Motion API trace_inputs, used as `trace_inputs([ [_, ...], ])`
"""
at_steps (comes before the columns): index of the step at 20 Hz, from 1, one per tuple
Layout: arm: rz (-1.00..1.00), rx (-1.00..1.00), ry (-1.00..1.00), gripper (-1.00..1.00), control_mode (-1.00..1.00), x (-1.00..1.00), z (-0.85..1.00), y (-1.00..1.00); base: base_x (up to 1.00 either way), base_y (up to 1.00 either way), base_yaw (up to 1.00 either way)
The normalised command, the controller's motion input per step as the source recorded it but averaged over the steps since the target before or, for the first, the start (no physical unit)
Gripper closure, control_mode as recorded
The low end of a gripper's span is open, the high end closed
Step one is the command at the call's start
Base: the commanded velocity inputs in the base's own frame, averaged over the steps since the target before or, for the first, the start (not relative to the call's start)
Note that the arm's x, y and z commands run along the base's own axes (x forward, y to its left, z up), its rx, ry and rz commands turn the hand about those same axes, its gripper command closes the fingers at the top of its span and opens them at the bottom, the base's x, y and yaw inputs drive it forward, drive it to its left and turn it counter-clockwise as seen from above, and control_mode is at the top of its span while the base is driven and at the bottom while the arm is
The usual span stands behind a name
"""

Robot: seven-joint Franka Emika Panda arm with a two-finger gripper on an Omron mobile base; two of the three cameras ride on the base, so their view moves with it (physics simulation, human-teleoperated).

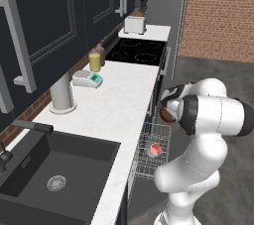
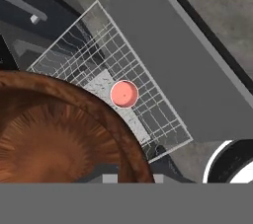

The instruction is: Pick up the cup and bowl from the counter, place them in the dishwasher, and close the dishwasher door.

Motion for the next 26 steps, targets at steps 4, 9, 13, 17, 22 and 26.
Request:
trace_inputs([
  [4, 0.07, 0.08, 0.15, 1.0, -1.0, 0.0, -0.18, -0.24, 0.0, 0.0, 0.0],
  [9, 0.0, 0.15, 0.09, 1.0, -1.0, 0.0, -0.43, -0.13, 0.0, 0.0, 0.0],
  [13, -0.02, 0.17, 0.01, 1.0, -1.0, 0.07, -0.53, -0.09, 0.0, 0.0, 0.0],
  [17, -0.17, 0.05, 0.09, 1.0, -1.0, 0.95, -0.54, 0.16, 0.0, 0.0, 0.0],
  [22, -0.06, 0.06, 0.13, 1.0, -1.0, 0.54, -0.34, -0.09, 0.0, 0.0, 0.0],
  [26, -0.04, 0.18, 0.09, 1.0, -1.0, 0.08, -0.29, -0.53, 0.0, 0.0, 0.0],
])
